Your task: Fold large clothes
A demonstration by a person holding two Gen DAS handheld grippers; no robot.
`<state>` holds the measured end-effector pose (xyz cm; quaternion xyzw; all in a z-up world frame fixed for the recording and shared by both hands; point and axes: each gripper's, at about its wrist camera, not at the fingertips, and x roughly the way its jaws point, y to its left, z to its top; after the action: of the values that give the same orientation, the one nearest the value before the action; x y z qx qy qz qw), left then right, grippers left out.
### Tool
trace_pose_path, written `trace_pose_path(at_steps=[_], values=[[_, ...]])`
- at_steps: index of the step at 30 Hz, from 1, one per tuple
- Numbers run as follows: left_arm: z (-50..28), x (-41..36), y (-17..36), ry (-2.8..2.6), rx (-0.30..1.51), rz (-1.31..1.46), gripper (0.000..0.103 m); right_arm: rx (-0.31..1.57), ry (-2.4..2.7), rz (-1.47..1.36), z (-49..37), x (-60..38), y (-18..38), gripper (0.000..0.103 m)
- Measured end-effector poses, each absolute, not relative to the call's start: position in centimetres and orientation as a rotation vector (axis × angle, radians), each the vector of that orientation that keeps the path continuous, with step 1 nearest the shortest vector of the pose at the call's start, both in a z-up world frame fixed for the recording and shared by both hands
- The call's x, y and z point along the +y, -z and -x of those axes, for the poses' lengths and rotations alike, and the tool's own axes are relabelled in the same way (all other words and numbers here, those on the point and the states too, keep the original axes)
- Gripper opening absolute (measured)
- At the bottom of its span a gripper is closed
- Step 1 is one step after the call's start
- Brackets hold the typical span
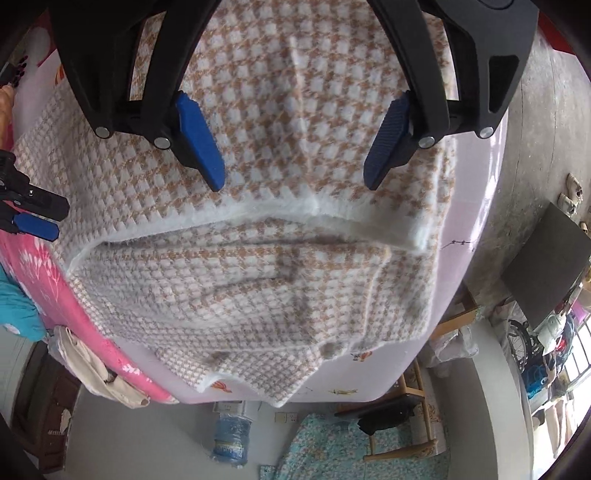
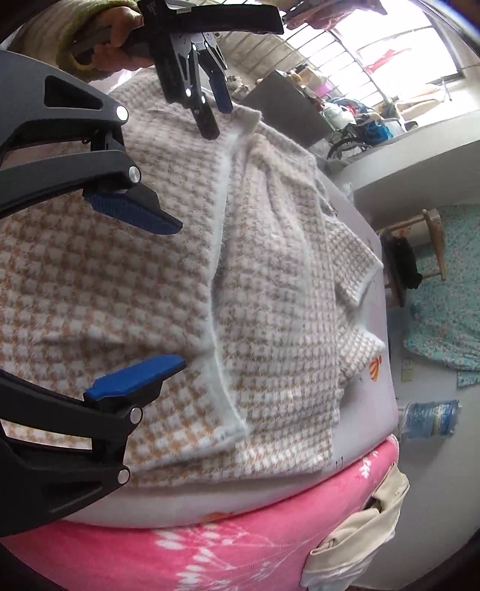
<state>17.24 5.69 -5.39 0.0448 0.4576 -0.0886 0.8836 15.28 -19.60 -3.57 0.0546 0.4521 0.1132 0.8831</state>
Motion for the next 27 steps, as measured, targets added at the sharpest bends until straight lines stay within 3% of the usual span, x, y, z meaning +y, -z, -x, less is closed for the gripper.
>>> trace_pose_path(at_steps=[3, 7, 14, 18, 27], values=[[-17.5, 3.8, 6.9, 0.128, 0.960, -0.162, 0.084, 1.029, -0.206, -0.120, -17.0, -18.9, 6.4, 0.070], [-17.7, 4.0, 6.9, 0.102, 0.965, -0.154, 0.090, 1.021, -0.181, -0.102, -16.8, -18.8, 5.6, 0.070], [-17.9, 4.3, 7.0, 0.092, 0.979, -0.135, 0.093, 0.984, -0.282, -0.074, -14.5, -17.3, 3.5, 0.071], [-17.9, 4.3, 7.0, 0.085, 0.979, -0.134, 0.094, 1.037, -0.261, -0.039, -14.7, -16.8, 5.8, 0.081], [-18.1, 4.5, 7.0, 0.087, 0.986, -0.123, 0.095, 1.030, -0.304, -0.034, -13.1, -16.3, 4.4, 0.081]])
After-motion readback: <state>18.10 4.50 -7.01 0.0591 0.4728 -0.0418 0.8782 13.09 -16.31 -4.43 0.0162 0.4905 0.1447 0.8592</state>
